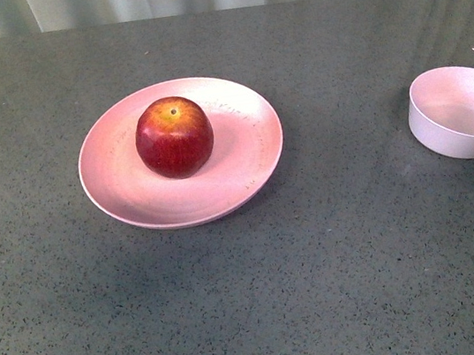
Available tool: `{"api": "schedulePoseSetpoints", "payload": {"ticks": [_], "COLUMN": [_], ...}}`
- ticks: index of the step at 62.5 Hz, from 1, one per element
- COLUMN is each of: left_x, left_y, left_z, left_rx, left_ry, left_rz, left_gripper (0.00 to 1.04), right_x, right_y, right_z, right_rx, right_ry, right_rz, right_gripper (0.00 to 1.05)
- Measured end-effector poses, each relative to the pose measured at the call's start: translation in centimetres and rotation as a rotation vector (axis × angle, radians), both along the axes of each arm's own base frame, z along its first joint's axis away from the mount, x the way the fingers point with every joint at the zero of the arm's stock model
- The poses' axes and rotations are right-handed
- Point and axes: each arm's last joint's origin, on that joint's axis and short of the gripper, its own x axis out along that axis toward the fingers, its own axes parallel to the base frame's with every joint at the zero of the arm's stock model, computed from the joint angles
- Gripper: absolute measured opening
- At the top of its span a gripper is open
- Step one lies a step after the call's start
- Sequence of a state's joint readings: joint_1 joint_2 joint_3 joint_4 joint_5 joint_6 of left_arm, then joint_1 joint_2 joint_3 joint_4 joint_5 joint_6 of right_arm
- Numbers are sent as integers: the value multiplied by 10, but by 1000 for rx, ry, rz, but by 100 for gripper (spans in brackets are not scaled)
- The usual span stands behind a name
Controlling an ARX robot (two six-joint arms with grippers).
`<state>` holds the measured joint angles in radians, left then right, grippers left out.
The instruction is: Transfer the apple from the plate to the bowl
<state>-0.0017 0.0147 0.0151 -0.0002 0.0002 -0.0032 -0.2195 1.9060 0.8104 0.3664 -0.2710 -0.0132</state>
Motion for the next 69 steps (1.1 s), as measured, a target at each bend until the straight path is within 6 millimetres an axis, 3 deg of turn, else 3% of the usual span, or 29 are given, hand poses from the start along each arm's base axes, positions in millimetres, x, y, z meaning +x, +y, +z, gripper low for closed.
{"api": "schedulePoseSetpoints", "payload": {"ticks": [11, 31, 51, 69], "left_x": [0, 0, 0, 0], "left_y": [0, 0, 0, 0], "left_z": [0, 0, 0, 0], "left_rx": [0, 0, 0, 0], "left_ry": [0, 0, 0, 0], "left_rz": [0, 0, 0, 0], "left_gripper": [96, 96, 96, 96], "right_x": [5, 10, 22, 37], "right_y": [5, 11, 44, 93], "right_z": [-8, -5, 5, 4], "right_rx": [28, 56, 100, 110], "right_ry": [37, 52, 48, 66], "right_rz": [-24, -25, 19, 85], "right_gripper": [51, 1, 2, 2]}}
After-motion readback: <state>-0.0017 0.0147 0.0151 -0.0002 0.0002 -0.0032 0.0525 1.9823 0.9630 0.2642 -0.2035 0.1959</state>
